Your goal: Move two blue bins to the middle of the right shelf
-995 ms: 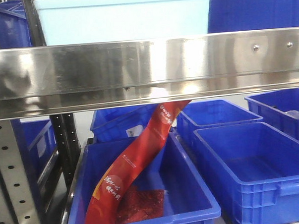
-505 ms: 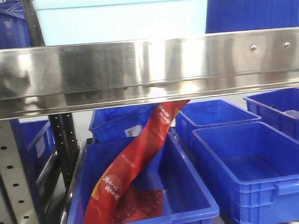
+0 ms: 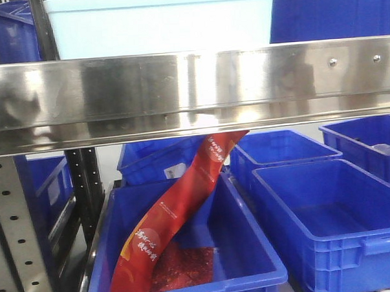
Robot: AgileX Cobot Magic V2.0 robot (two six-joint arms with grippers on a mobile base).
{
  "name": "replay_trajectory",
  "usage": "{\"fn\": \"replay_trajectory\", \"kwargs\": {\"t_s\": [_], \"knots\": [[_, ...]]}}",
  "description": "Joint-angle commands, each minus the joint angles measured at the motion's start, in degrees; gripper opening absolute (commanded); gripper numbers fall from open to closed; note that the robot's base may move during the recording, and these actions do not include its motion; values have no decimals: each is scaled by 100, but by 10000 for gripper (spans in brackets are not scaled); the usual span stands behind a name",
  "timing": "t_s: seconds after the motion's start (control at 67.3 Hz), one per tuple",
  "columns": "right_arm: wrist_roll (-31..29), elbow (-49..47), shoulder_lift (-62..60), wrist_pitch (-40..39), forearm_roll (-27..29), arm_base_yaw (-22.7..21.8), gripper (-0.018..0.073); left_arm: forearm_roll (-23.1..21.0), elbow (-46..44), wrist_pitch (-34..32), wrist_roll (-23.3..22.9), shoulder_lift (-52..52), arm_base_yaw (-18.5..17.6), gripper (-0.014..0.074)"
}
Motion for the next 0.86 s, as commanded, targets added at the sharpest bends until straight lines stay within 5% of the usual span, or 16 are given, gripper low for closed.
{"fn": "replay_trajectory", "kwargs": {"t_s": [0.0,0.847], "knots": [[-46,101,-49,-492,31,-24,-162,-44,-8,-126,-4,-30,24,-111],[-46,101,-49,-332,31,-24,-162,-44,-8,-126,-4,-30,24,-111]]}}
